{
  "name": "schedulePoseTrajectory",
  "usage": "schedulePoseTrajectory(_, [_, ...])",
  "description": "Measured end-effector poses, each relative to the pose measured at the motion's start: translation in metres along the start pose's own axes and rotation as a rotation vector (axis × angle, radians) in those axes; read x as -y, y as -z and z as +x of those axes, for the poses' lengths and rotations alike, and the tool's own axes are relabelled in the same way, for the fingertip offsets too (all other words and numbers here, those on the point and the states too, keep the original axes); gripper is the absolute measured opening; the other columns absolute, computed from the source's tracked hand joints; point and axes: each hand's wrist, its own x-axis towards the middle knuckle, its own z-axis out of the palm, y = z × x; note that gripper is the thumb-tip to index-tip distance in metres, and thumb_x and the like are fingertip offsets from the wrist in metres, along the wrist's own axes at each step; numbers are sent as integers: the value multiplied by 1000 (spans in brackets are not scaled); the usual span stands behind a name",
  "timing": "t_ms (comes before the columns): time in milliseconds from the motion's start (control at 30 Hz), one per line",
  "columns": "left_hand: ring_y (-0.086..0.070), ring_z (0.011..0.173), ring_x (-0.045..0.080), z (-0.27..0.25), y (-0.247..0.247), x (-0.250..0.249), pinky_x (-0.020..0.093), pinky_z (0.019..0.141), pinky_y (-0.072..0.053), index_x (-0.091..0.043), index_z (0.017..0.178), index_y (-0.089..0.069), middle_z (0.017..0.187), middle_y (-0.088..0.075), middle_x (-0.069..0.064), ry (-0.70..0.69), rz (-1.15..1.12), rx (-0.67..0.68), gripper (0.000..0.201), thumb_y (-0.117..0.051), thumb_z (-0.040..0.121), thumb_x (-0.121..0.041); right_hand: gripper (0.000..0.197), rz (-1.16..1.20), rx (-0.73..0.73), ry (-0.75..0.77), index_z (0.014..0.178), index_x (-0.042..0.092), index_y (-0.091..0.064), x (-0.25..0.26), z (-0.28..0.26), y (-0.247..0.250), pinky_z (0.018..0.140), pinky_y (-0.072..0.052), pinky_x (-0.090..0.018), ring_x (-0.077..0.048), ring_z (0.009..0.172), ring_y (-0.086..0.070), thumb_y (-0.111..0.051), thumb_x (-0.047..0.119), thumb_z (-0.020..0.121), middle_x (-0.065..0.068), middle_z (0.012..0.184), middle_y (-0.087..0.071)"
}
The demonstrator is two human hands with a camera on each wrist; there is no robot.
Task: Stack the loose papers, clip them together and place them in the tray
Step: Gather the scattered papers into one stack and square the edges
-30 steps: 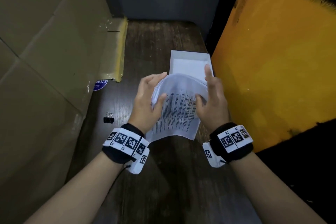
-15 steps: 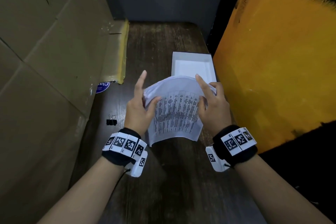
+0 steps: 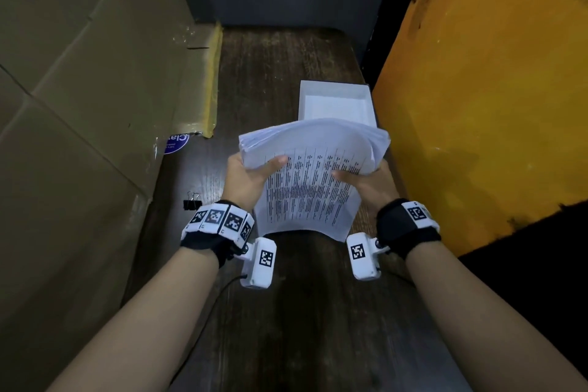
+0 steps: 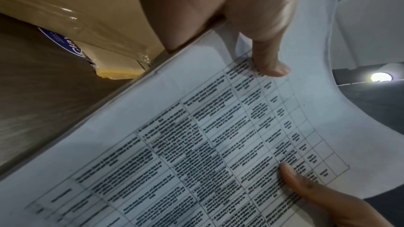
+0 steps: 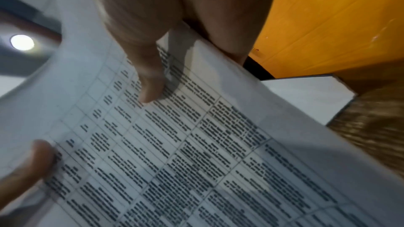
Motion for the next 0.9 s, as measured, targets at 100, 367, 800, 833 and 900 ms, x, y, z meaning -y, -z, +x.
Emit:
schedulePoseTrajectory(100, [-68,77,-9,-4,3,1,9,63,-52,-27,91,-62,82,-72,-14,-33,4,49,31,-72,77,-2,59,6,75,59,110,13,-66,3,-7,6,86,-57,-47,-27,102,-70,-91,19,57,-11,107,-74])
schedulePoseTrajectory(367, [-68,94,2,-9,8,16,21,78,-57,-30,99,-63,93,-74,-14,-31,22,50,42,-73,73,2,56,-12,98,80,111,18,-66,-11,-11,3,86,-58,-46,-28,103,-69,-90,20,61,-9,108,-73])
schedulePoseTrajectory(800, [-69,88,1,-11,1,18,18,70,-56,-32,92,-66,87,-75,-14,43,16,98,38,-72,75,1,31,-45,143,107,91,30,-74,-3,-13,9,91,-56,-50,-23,97,-72,-83,8,71,-2,98,-77])
schedulePoseTrajectory(833, [-70,87,2,-9,2,16,19,70,-56,-30,91,-66,87,-74,-12,60,8,75,35,-72,74,1,31,-63,167,130,88,33,-74,3,-13,10,90,-56,-47,-20,96,-73,-82,8,72,1,95,-78])
schedulePoseTrajectory(900, [-70,87,8,-7,7,14,24,73,-57,-23,92,-68,89,-74,-8,118,12,39,28,-75,73,-4,33,-115,235,160,95,31,-72,12,-12,13,91,-55,-42,-15,98,-72,-82,10,72,2,98,-78])
